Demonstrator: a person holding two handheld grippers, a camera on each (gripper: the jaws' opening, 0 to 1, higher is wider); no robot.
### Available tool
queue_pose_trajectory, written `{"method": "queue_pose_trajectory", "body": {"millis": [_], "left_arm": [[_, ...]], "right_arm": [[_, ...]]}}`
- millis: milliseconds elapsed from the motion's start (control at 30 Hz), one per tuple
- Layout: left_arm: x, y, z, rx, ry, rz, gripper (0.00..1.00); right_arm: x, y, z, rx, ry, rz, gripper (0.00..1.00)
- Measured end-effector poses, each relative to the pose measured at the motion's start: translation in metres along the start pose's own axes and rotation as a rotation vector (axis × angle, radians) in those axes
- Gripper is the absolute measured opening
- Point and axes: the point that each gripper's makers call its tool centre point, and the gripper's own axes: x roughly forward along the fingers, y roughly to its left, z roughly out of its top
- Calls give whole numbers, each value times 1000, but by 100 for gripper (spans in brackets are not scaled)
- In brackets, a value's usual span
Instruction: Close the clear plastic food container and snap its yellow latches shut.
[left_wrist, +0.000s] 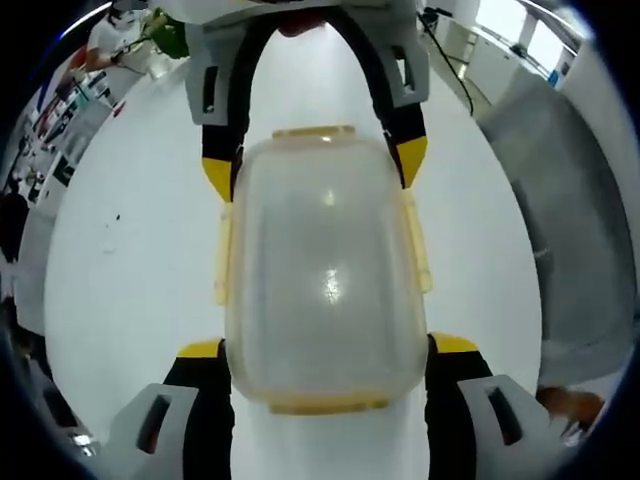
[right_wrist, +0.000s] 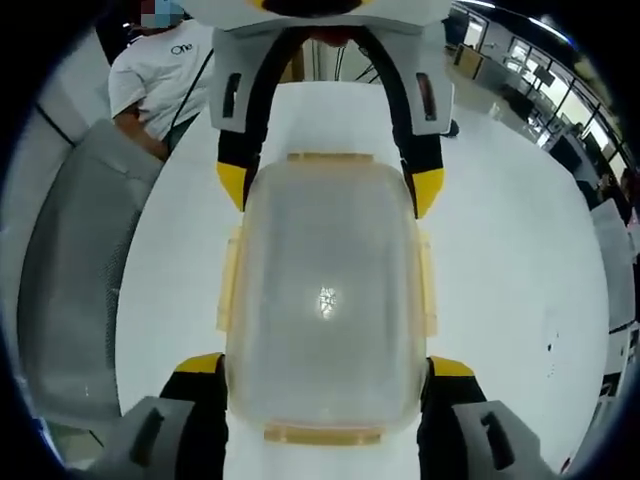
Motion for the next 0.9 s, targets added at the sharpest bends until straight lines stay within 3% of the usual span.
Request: {"method": "queue_pose_trajectory", "body": {"millis": [367,467,500,533,600,667,900], "left_arm": [[0,-3,0,-11,0,-21,80],[6,-11,-7,14,38,-45,99],[5,-8,-11,37,63,-16,99],[5,-4,-9,36,52,7,99],[4,-8,-5,1,14,-23,99],[-1,-2,-7,3,20,2,99],[-7,-1,-5,-29,2,11,99]], "right_arm": [[-2,1,0,0,-5,3,81],[2,0,-5,23,19,-18,98],[1,-6,-5,21,14,-39,99],[1,-5,-6,21,15,-33,99],[0,-9,-10,31,21,-47,99],[-3,-2,-8,64,5,-14,99],[-9,-5,-9,49,19,-52,99]]}}
